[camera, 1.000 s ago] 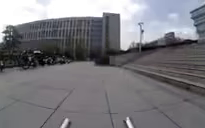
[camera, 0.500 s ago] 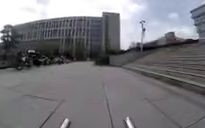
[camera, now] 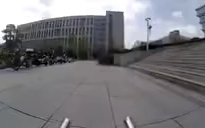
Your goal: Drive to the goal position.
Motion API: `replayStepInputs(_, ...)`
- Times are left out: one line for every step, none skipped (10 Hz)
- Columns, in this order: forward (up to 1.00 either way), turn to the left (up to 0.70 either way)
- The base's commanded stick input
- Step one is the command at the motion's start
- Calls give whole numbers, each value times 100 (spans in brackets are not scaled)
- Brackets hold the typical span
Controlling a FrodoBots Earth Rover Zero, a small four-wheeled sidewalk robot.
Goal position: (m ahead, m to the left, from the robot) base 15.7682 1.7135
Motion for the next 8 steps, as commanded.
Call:
replayStepInputs(100, -8)
replayStepInputs(100, -20)
replayStepInputs(100, -27)
replayStepInputs(100, 0)
replayStepInputs(100, 0)
replayStepInputs(100, 0)
replayStepInputs(100, 0)
replayStepInputs(100, 0)
